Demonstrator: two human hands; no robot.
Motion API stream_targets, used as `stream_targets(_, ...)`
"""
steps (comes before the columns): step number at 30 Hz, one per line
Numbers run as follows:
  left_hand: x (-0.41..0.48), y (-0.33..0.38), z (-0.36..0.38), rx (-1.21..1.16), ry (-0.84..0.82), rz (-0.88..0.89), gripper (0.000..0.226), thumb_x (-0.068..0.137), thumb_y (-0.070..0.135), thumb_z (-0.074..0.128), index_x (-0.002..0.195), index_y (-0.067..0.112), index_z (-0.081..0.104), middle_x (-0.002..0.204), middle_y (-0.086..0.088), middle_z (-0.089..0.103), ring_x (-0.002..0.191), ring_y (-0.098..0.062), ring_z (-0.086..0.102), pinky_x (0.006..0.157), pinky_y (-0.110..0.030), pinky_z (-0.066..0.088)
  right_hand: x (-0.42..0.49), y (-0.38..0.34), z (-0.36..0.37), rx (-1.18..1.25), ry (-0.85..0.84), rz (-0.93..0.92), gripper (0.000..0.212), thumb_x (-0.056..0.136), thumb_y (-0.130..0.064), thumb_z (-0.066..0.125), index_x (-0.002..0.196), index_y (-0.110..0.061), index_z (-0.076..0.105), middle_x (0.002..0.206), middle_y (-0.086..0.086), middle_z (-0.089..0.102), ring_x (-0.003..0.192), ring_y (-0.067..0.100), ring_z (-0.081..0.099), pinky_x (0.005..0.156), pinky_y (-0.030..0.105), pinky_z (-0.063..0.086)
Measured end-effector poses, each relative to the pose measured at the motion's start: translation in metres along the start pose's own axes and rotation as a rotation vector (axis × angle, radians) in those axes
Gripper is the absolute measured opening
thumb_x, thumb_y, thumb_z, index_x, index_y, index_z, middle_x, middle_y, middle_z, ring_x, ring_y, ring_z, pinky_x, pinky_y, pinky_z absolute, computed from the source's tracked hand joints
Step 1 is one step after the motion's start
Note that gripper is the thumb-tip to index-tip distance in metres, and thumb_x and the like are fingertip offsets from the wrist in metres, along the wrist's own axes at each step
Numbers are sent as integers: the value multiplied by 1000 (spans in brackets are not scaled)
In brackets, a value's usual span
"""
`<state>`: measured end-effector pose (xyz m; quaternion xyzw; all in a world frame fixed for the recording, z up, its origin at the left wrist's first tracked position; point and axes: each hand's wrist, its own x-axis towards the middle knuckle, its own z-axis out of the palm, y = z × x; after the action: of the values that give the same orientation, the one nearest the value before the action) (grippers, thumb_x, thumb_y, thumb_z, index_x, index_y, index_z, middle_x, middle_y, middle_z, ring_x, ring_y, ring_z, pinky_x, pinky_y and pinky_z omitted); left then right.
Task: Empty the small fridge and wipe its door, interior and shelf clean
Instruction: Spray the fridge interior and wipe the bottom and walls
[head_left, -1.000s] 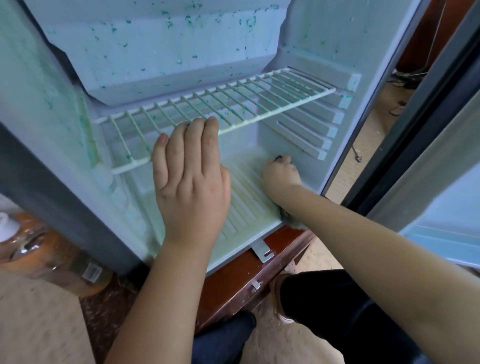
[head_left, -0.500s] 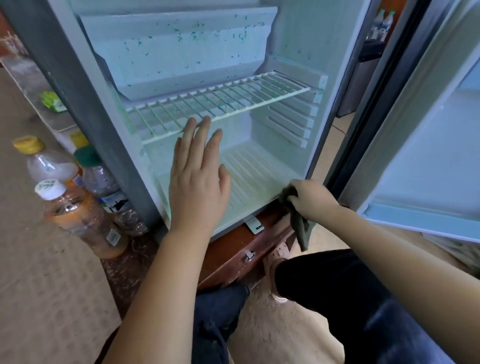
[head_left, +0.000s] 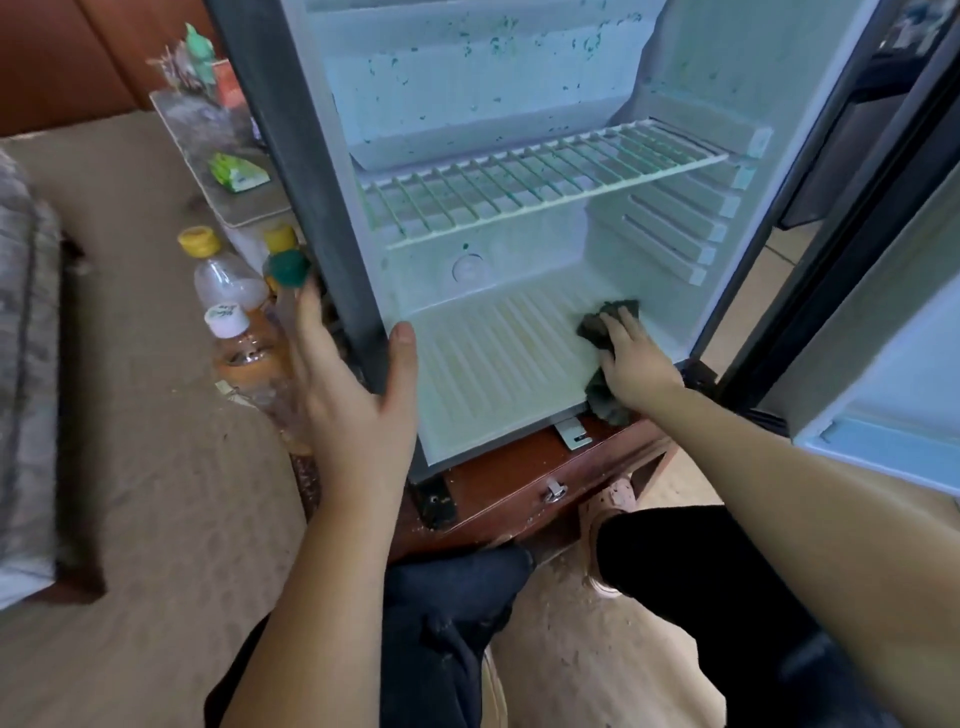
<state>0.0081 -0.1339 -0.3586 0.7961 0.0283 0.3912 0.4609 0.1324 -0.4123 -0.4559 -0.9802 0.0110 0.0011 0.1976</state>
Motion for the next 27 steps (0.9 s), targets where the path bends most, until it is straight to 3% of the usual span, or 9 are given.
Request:
stream_targets(5,7,1,6,-176,32,15,51,93,33,57,136,34,30,139,-7,52,124,-10,54,96,-24,48,54,-3,-7,48,17,-38,51,98,-15,46,147,-18,36,159,3,21,143,25,26,113,32,22)
stream_targets(9,14,-2,10,-172,77,15,53,92,37,60,136,25,33,133,-9,56,120,-17,58,96,-43,51,68,-18,-6,-24,46,-246,43,94,-7,48,134,-19,55,148,2,43,136,27,37,109,31,28)
stream_targets(14,14,-2,10,-180,63,18,62,94,35,60,142,6,33,134,-11,55,121,-21,57,97,-46,49,41,-22,-8,-182,58,-425,40,93,-8,46,127,-24,63,141,0,51,127,30,45,102,37,36)
stream_targets(22,15,-1,9,-153,75,13,62,93,41,59,140,8,36,132,-8,57,118,-20,58,94,-47,50,-38,4,-29,-327,-21,-420,46,95,-9,50,136,-30,53,142,-5,47,126,24,41,92,36,47)
stream_targets(25,14,1,10,-158,81,30,59,93,35,60,139,5,37,132,-9,57,118,-15,58,93,-33,51,-23,-10,-28,-412,-62,-362,56,91,-5,51,140,-32,46,144,-3,42,128,24,36,92,36,44)
stream_targets(27,13,2,12,-138,88,32,57,93,33,59,138,4,38,131,-9,57,115,-9,59,90,-25,49,-2,-26,-24,-428,-66,-330,51,93,-9,49,138,-31,48,142,0,42,127,25,35,92,36,41)
